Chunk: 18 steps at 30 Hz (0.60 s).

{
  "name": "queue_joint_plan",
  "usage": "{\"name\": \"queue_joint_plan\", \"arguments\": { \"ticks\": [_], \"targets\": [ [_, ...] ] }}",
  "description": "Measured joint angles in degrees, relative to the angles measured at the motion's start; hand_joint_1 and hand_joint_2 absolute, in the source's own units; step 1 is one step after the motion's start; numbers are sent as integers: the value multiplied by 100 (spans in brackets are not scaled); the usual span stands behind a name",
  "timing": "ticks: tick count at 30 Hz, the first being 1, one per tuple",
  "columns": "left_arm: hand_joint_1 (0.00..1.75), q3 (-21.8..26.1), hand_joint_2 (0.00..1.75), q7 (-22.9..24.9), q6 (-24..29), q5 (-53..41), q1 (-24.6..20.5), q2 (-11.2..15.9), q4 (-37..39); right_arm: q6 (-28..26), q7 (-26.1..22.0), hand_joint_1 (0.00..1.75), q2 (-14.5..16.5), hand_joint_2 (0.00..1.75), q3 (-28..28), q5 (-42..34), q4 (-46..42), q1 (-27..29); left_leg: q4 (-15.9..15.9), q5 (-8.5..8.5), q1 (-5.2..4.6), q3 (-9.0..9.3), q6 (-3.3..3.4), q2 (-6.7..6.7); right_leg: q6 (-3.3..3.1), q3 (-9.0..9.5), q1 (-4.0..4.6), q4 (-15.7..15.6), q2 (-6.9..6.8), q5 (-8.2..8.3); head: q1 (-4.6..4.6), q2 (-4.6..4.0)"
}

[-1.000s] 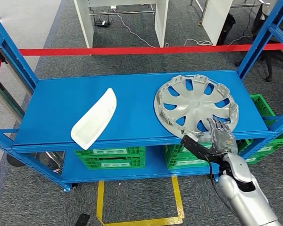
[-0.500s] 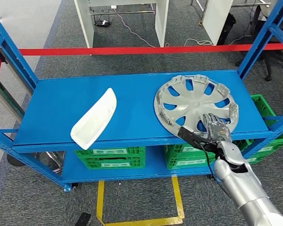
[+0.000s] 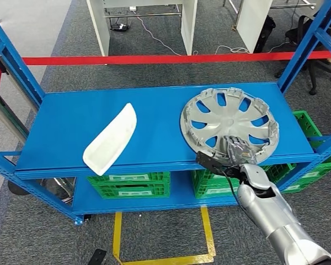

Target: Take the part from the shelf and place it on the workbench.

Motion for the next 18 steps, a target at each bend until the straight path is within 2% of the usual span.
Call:
{"name": "queue_joint_plan", "arguments": {
  "ticks": [18],
  "targets": [
    [0, 29, 175, -7, 4, -1, 3, 1, 0, -128, -91, 175, 73, 175, 283, 118, 22, 14, -1, 14, 2, 29, -6, 21, -3, 18, 1, 1, 23, 19, -1, 0]
  ]
}}
